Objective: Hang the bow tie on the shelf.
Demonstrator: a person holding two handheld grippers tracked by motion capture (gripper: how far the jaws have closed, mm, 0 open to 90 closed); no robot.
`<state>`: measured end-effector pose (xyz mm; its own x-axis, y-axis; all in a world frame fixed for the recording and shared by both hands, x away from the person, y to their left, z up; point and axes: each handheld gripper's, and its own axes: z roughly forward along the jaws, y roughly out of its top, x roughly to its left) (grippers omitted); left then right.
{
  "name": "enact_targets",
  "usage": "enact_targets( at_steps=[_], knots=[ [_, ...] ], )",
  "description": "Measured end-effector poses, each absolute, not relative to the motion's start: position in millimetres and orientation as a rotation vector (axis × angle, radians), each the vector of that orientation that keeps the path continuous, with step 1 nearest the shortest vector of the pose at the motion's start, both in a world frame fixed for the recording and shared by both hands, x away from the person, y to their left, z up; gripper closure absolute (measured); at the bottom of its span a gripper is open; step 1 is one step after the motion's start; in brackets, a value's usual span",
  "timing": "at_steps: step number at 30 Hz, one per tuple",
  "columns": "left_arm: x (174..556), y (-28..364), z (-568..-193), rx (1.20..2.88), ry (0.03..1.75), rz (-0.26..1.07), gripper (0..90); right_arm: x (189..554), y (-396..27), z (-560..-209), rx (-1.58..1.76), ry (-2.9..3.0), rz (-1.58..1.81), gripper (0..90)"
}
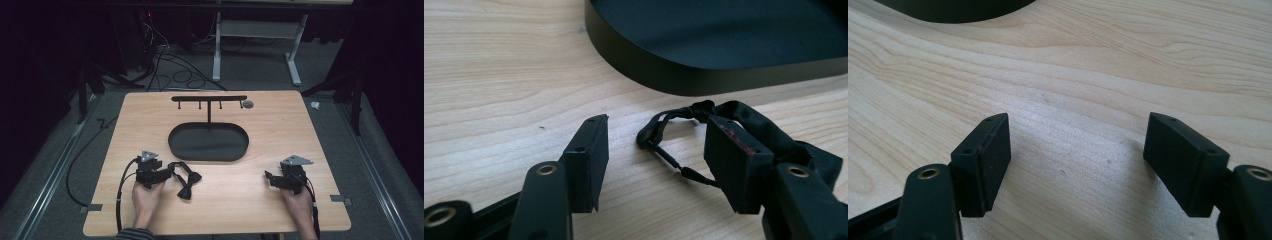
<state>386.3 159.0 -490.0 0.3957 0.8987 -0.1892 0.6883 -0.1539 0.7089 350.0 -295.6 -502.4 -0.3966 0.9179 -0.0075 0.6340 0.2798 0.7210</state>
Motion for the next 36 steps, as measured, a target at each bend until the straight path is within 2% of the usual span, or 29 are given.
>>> enact_targets(
  at_steps=[6,14,18,26,36],
  knots=[
    [389.6,150.5,-495.8,1.967,1.365,0.375,50.7,350.0,-295.6,-502.4,1.396,2.131,0.901,28.2],
    [385.6,142.8,-495.7,2.068,1.293,0.490,73.6,349.9,-295.6,-502.3,1.401,2.129,0.905,28.2],
    [383.1,139.9,-495.8,2.092,1.259,0.502,83.2,349.9,-295.4,-502.3,1.399,2.130,0.902,28.1],
    [383.0,148.6,-492.6,2.026,1.235,0.428,85.7,350.0,-295.3,-502.3,1.400,2.130,0.905,27.9],
    [373.7,149.1,-465.5,1.981,1.153,0.426,85.8,350.0,-294.9,-502.3,1.394,2.136,0.906,28.0]
  ],
)
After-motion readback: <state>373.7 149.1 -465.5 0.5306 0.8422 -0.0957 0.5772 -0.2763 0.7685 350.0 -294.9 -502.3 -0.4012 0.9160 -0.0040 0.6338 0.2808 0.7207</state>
